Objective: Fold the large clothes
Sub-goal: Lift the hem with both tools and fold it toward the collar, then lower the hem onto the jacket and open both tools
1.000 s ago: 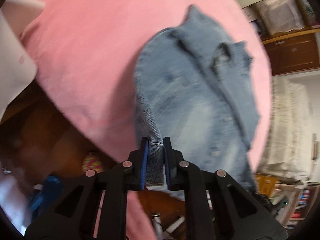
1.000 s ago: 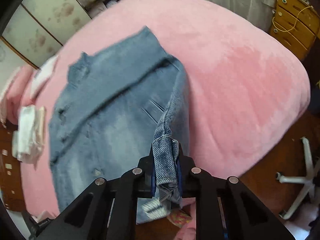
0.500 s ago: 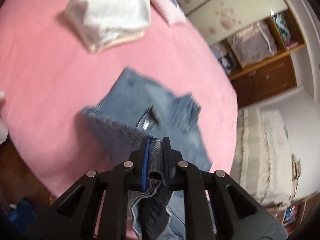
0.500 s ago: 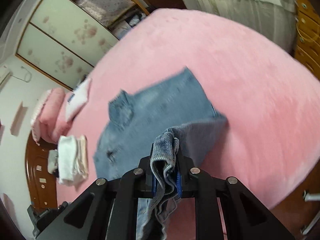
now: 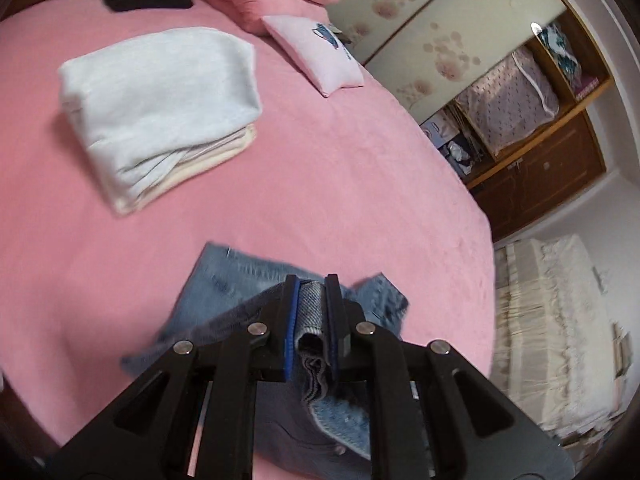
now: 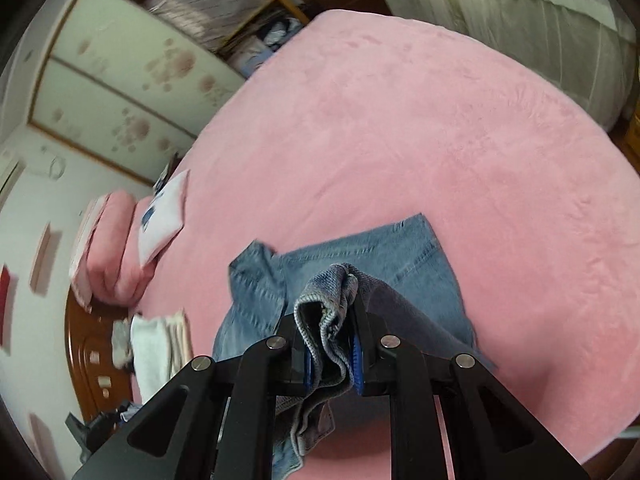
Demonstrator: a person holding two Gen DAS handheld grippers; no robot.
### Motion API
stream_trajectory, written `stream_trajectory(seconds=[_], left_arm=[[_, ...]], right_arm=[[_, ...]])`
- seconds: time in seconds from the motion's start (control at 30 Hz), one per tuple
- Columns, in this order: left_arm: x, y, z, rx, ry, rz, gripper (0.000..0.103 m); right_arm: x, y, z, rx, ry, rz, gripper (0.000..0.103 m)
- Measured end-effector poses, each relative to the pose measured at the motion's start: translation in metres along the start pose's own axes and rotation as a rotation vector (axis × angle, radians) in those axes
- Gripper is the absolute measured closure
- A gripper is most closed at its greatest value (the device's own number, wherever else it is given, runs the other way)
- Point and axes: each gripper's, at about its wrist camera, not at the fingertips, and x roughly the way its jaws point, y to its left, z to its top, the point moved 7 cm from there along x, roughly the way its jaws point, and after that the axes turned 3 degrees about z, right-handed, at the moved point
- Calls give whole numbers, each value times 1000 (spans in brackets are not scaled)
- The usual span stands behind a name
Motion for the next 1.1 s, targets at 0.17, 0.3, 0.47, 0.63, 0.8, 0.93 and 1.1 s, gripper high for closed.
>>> stream_trajectory(seconds=[0.17,0.3,0.47,0.63,0.8,0.93,1.1], left_arm=[[75,1,1,32,42,68,94],[126,10,-3,53,106,109,93],[170,21,-5,83,174,166,92],[173,8,5,187,100,203,84],[159,-11,-6,283,100,218,56],[156,-21,-37,358,189,173,56],[152,-22,-87,434,264,155,56]], right_arm=[[59,-1,14,3,0,-83,89],[100,-3,17,-17,10,-151,88],[135,-10,28,32,16,-190,84],[136,-11,33,-19,-66,-245,64],[121,0,27,-85,-102,-275,62],[113,4,0,-81,-61,-237,62],[119,6,-49,-120,34,-154,62]])
